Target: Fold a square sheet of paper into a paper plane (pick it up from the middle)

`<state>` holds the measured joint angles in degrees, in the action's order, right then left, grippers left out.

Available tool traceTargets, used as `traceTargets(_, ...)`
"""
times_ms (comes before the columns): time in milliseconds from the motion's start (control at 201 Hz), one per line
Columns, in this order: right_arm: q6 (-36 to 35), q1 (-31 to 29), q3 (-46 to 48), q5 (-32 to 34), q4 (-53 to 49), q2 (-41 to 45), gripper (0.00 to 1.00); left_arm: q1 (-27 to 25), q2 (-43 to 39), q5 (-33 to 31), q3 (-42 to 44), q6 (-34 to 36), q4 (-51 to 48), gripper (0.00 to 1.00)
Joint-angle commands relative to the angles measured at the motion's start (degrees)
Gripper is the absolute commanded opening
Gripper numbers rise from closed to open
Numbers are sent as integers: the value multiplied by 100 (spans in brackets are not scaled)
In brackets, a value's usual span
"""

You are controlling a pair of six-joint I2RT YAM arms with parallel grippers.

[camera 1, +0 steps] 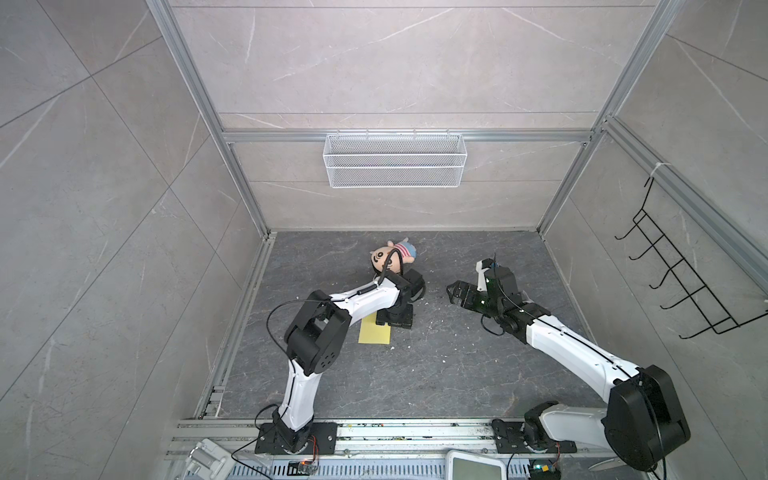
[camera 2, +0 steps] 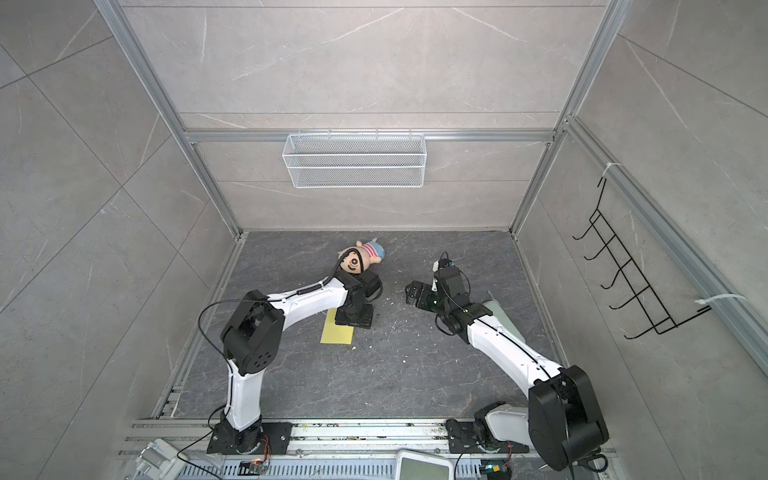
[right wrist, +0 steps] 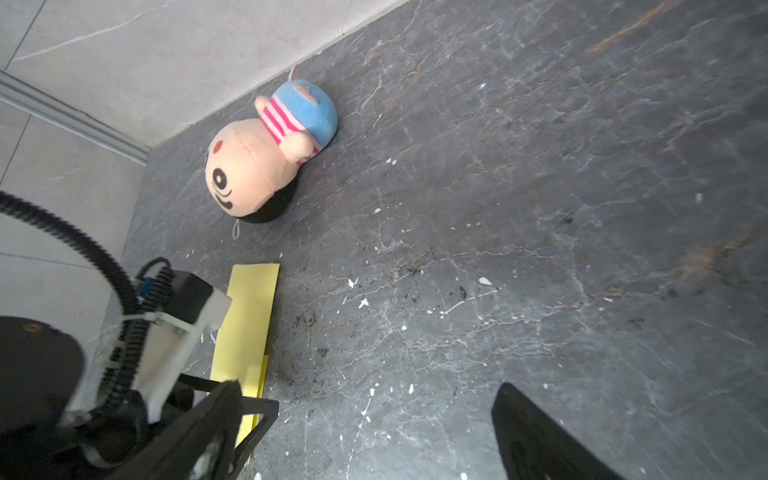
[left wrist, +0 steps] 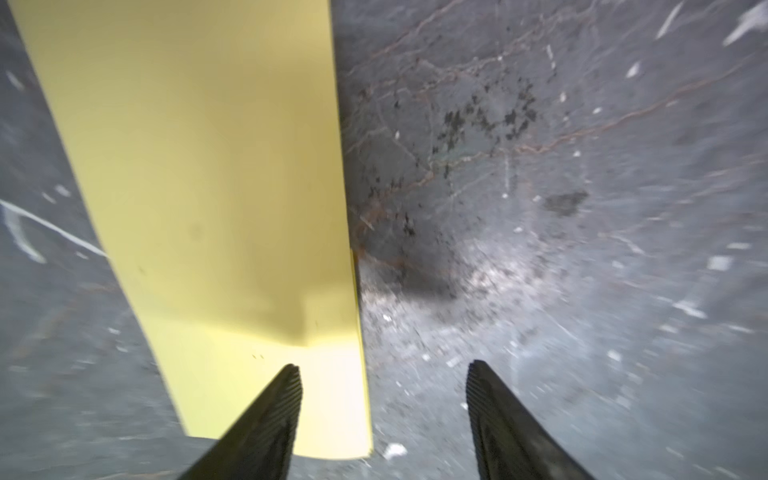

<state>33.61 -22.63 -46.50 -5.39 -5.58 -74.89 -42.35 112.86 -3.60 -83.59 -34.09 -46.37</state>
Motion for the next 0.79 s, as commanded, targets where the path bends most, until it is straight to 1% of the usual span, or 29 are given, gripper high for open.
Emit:
traceTargets(0,-1,-361,-162,-474,47,-427,94,532,-1068,1312,641,-121,1151,76)
traceTargets(50,35,-657,-333,-541,30,-706,93,794,-1398,1453,1007,-192,1418,80)
traceTargets(129,244,-1107,-579,-751,156,-1226,90,1270,-1882,1419,1614,-330,1655,84)
traceTargets(264,597,-1776,-1117,-1111,439,-2123,86,2117,-2712,1123,2540,-535,1807,89)
traceTargets(403,635,-2317,-1951,-1507,383,-3059,83,2685,-3423,678,3052,-555,1687,93)
traceTargets(508,473,-2509,-2661,-1694,71,-3813,79,2931,-3808,702,3272,-488,1719,95)
traceTargets(578,476,-2529,-2898,-1791,41,-4145,77,3012,-3982,670,3357,-499,1744,95)
traceTargets(677,415,-2534,-3098,-1805,-105,-4368,77,3073,-4035,709,3357,-476,1717,96)
traceTargets(787,271,-2529,-3127,-1700,-320,-4387,77,3079,-3985,794,3329,-451,1725,96)
